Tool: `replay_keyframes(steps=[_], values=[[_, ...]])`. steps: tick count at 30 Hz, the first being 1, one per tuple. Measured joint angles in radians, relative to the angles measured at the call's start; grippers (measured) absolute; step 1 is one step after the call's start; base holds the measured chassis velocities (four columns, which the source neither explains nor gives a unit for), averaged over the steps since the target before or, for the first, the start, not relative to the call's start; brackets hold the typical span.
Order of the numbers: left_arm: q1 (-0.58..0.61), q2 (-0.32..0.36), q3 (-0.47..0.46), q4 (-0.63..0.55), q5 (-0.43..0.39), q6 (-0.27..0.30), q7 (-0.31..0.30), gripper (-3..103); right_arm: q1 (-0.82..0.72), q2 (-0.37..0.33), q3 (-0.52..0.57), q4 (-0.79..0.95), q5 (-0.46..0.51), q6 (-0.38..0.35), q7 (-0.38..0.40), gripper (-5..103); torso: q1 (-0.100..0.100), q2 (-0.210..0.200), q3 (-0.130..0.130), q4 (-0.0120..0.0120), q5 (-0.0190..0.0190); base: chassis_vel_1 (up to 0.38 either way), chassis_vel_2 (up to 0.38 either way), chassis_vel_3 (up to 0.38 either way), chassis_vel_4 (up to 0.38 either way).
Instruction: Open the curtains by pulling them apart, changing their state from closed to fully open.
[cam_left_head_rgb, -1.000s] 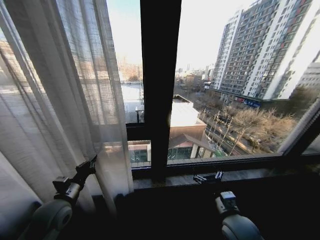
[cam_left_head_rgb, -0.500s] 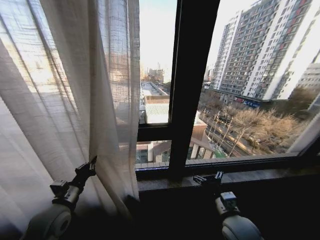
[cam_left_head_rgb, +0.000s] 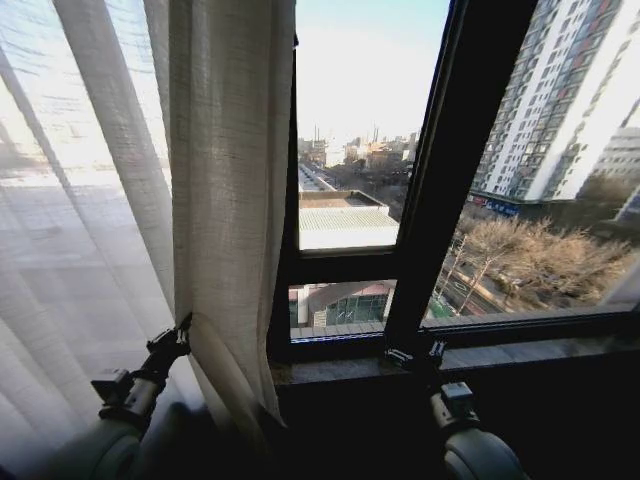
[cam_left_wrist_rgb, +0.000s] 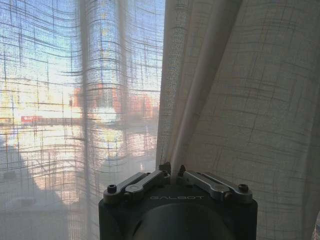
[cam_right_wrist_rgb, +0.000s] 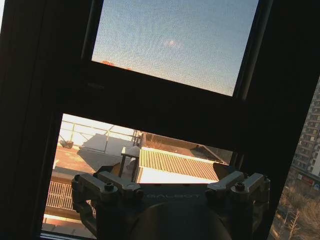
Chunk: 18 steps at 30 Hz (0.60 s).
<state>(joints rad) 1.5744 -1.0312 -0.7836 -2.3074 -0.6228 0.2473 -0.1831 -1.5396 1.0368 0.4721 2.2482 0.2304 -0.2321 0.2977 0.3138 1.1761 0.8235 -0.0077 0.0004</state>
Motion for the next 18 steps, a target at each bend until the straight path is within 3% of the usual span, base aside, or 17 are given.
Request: replay_keyframes(steps=[18], values=[[0.048, -0.04, -0.017, -0.041, 0.026, 0.001, -0.007, 0, -0.005, -0.009, -0.008, 0.014, 0.002, -0.001, -0.002, 100, 0.0, 0.0, 0.0, 0.0001, -0.0002, 0.354, 0.349, -0.353, -0.355]])
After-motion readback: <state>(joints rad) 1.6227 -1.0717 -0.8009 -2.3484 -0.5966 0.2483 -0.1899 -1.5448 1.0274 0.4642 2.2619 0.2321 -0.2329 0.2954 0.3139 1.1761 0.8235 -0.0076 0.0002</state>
